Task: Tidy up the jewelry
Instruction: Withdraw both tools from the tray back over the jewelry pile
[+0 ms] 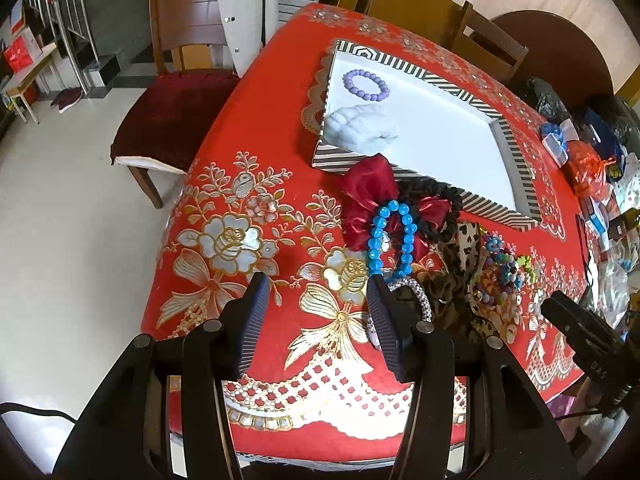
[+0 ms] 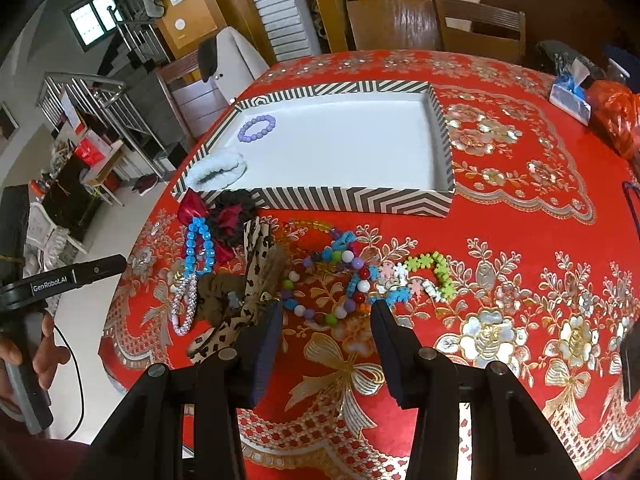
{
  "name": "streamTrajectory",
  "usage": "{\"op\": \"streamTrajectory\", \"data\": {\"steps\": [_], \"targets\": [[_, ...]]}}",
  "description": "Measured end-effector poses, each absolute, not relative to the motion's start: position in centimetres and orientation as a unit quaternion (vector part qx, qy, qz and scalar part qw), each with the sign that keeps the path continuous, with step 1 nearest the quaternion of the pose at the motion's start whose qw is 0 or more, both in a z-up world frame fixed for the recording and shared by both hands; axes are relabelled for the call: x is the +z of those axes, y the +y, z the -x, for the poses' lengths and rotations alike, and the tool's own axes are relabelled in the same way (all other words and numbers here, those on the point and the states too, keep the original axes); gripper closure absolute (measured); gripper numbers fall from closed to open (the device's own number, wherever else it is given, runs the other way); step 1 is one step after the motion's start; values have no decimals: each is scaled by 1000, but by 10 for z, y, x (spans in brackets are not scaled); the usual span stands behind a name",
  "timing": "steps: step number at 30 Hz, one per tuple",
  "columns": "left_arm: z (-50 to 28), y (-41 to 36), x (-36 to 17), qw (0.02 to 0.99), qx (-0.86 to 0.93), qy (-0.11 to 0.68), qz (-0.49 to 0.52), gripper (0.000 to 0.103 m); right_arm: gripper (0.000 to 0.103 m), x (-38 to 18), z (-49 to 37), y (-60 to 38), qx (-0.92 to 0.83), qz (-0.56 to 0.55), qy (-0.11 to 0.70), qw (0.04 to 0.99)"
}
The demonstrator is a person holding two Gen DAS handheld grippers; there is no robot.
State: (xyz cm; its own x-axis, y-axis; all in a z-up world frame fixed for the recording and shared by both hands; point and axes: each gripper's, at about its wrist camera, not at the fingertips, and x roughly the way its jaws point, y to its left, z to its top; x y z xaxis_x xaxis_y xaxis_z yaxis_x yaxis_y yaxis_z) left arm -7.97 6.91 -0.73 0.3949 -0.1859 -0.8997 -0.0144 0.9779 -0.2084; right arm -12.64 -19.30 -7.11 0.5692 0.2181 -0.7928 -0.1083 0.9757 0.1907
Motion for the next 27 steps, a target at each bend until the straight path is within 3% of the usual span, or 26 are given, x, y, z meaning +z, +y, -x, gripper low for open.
{"op": "streamTrajectory", "data": {"steps": [13, 18, 27], "targets": [[60, 49, -24, 817, -73, 563, 100, 53, 59, -82, 106, -201, 96, -46, 460, 882], [52, 42, -29, 813, -72, 570, 93, 53, 72, -91, 96, -198, 108, -27, 468, 876], [37, 36, -36, 810, -78, 574, 92, 53, 73, -100, 80, -197, 118, -8, 475, 872]]}}
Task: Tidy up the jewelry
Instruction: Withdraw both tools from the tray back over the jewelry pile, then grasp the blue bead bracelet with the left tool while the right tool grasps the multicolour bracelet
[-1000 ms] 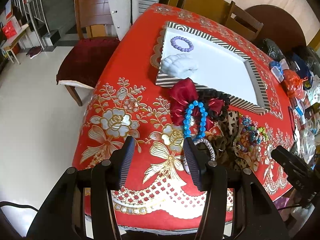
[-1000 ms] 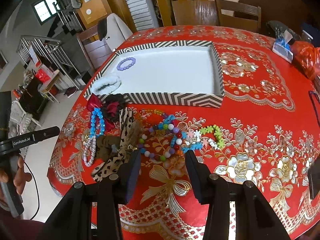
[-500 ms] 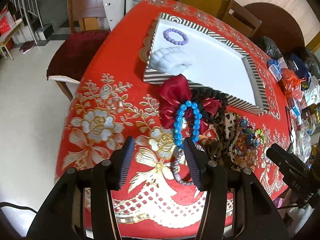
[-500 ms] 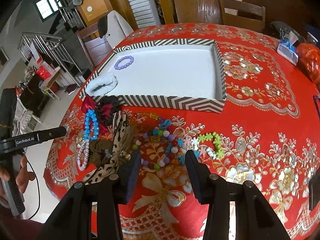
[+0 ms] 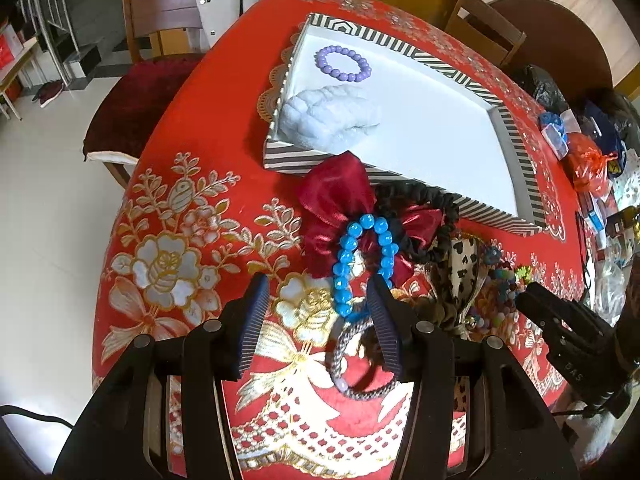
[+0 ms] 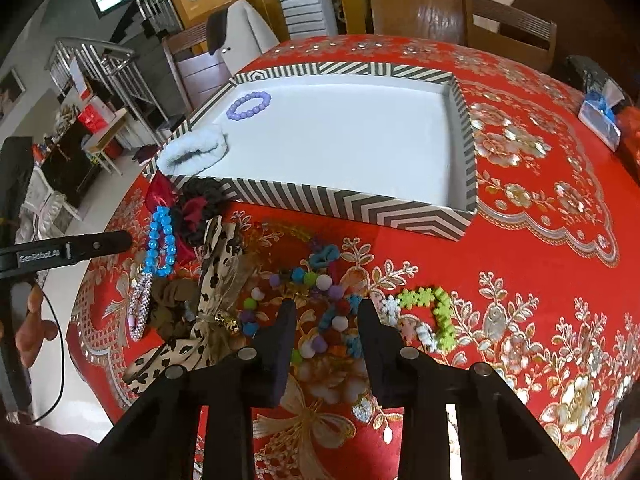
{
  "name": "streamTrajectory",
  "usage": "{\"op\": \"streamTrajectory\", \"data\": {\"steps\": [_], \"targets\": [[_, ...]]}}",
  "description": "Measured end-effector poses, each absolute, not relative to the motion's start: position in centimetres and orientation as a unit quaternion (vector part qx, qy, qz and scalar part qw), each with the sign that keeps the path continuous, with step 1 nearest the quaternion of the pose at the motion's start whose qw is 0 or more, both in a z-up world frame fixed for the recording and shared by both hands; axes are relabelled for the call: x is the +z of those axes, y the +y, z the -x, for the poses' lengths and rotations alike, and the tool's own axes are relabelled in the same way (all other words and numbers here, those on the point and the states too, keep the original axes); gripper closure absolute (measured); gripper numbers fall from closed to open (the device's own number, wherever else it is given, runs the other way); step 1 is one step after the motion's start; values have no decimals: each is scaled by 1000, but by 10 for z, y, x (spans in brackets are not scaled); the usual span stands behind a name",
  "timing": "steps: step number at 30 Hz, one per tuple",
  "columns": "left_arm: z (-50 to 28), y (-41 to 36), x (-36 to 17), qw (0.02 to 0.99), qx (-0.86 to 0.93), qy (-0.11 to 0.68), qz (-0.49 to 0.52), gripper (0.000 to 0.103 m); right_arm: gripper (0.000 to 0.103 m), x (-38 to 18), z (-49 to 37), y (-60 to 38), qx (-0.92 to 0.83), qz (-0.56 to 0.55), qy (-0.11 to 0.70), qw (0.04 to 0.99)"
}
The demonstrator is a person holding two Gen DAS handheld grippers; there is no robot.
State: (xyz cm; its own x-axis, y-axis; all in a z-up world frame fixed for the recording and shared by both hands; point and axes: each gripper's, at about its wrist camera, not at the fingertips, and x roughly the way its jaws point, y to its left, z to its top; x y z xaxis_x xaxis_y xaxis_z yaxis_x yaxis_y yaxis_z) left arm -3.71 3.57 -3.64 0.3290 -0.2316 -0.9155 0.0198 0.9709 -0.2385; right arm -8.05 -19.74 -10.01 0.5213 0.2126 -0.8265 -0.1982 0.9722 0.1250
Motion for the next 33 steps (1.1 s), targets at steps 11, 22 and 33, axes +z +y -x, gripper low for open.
{"op": "streamTrajectory", "data": {"steps": [11, 22, 33], "targets": [[20, 12, -57, 802, -99, 586, 69, 76, 82, -110, 72, -202, 128, -15, 484, 865], [17, 24, -44, 808, -107, 571, 96, 93, 94, -85, 81, -205, 139, -19, 464, 875], [28, 37, 8, 831, -143, 528, 101, 93, 94, -25, 94, -208, 141, -29, 404, 904]]}}
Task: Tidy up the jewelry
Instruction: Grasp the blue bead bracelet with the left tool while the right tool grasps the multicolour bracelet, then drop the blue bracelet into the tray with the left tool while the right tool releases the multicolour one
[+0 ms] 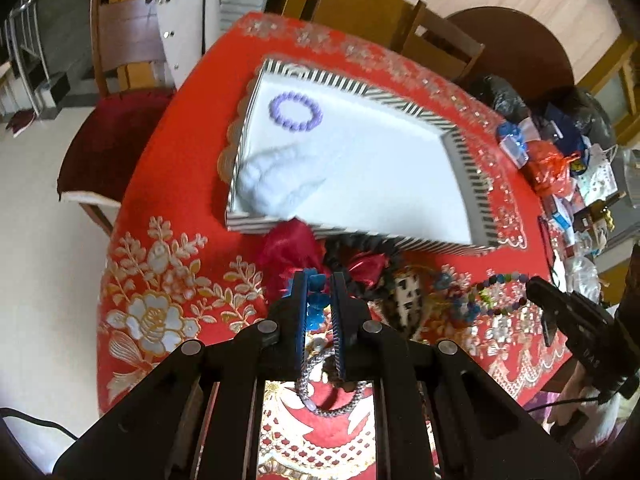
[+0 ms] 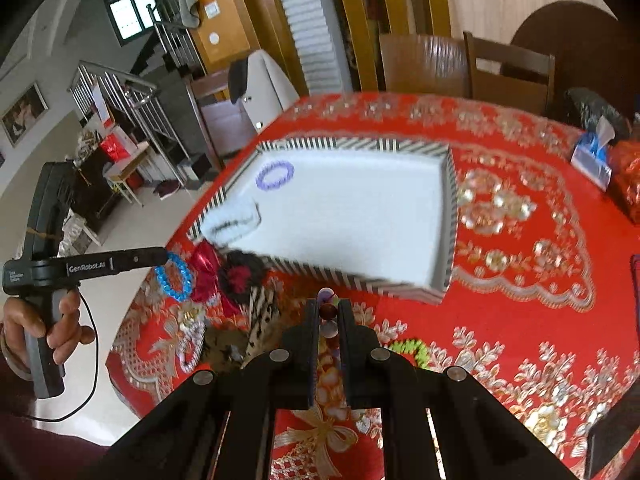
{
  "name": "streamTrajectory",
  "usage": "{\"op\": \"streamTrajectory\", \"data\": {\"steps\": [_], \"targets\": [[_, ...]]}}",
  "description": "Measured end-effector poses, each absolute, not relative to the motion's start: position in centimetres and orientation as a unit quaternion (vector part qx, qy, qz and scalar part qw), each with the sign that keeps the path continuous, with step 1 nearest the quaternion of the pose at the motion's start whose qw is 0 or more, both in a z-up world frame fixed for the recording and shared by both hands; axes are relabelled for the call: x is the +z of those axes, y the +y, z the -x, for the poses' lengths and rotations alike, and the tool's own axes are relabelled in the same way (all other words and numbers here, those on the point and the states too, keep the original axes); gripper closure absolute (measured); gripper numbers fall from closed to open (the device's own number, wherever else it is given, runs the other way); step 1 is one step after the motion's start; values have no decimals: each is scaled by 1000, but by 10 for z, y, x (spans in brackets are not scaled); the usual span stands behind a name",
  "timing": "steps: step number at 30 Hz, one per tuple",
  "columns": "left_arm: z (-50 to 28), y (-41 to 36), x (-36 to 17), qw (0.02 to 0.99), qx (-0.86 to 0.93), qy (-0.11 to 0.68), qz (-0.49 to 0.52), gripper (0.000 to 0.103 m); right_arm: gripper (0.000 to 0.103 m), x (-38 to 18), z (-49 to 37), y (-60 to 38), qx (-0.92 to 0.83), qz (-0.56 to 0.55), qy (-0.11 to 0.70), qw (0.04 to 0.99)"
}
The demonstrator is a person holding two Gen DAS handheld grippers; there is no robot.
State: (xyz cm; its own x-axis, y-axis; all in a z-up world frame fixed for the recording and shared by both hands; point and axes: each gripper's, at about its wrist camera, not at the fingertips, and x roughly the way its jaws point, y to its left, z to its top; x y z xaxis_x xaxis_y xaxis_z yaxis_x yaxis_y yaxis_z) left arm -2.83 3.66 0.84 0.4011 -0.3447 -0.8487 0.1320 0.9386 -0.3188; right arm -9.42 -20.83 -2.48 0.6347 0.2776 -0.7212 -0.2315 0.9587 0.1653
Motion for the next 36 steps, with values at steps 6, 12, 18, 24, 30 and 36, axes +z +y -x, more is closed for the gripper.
{"op": "streamTrajectory", "data": {"steps": [6, 12, 18, 24, 30, 36], "targets": [[28, 37, 34, 841, -157, 510, 93, 93, 94, -7, 88, -211, 135, -29, 387, 912], [19, 29, 52, 860, -143, 485, 61, 93, 94, 2, 72, -215, 132, -25, 382, 914], [1, 15, 62, 865, -149, 475, 51, 93, 94, 5, 40, -209, 140, -8, 389, 911], [-32, -13, 53, 856, -159, 488, 53, 93, 94, -1, -11, -201, 156, 1, 405, 901], [-65, -45, 30, 840, -169, 511, 67, 93, 94, -9, -70, -181, 184, 22, 427, 885], [-101, -43, -11, 828, -121, 543, 76, 93, 94, -22, -132, -154, 235, 11, 442, 866]]}}
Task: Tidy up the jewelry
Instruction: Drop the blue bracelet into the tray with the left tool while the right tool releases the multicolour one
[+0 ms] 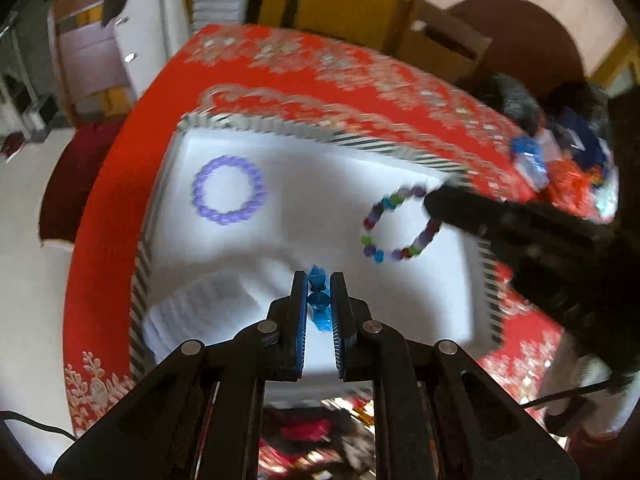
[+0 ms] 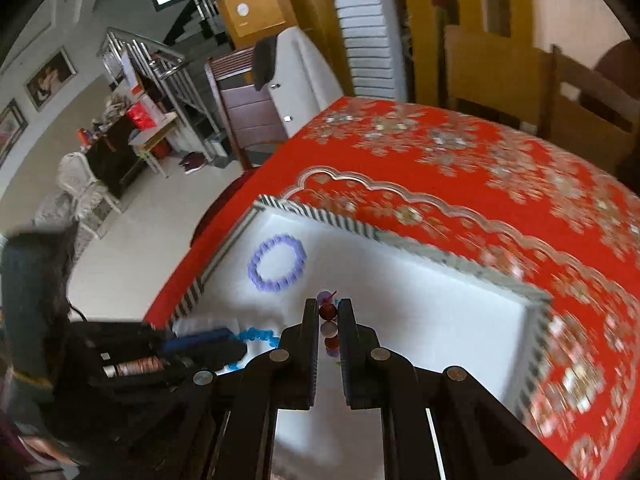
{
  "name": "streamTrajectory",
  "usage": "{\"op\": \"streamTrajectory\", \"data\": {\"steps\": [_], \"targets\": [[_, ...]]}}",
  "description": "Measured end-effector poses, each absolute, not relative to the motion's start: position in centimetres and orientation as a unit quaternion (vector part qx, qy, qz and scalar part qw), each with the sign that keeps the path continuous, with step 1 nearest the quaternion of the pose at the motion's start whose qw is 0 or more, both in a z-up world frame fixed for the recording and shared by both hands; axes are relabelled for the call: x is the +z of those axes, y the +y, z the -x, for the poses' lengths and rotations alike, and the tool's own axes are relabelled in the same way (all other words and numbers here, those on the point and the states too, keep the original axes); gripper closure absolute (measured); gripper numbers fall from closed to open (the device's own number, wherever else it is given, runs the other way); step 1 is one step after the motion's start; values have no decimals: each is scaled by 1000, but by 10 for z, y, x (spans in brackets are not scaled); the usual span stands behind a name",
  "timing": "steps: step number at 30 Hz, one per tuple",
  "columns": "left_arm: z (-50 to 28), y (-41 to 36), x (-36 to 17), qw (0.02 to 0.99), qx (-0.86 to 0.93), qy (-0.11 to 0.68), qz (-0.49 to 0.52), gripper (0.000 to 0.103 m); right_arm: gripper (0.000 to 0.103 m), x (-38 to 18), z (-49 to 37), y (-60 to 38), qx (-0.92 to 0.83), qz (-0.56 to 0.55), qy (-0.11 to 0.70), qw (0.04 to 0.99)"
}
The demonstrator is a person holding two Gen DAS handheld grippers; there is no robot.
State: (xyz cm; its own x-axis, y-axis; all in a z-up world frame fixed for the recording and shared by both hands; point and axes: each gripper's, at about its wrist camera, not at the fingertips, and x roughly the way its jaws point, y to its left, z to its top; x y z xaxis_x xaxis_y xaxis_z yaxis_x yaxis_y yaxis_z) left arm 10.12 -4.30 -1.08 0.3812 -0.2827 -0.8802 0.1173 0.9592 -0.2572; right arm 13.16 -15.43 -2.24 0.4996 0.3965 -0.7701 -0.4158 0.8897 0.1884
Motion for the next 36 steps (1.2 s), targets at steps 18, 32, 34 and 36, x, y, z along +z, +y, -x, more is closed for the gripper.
{"op": "streamTrajectory", "data": {"steps": [18, 32, 34, 36], "targets": [[-128, -18, -46, 824, -51, 560, 71, 93, 75, -81, -201, -147, 192, -5, 492, 849], [-102, -31, -15, 844, -63, 532, 42, 59, 72, -34, -106, -184, 160, -29, 464, 871], [-98, -31, -10, 847, -62, 526, 41, 58, 71, -29, -92, -185, 155, -31, 458, 875], [-91, -30, -4, 854, -54, 517, 32, 58, 67, -27, -81, -186, 151, -36, 454, 877]]}}
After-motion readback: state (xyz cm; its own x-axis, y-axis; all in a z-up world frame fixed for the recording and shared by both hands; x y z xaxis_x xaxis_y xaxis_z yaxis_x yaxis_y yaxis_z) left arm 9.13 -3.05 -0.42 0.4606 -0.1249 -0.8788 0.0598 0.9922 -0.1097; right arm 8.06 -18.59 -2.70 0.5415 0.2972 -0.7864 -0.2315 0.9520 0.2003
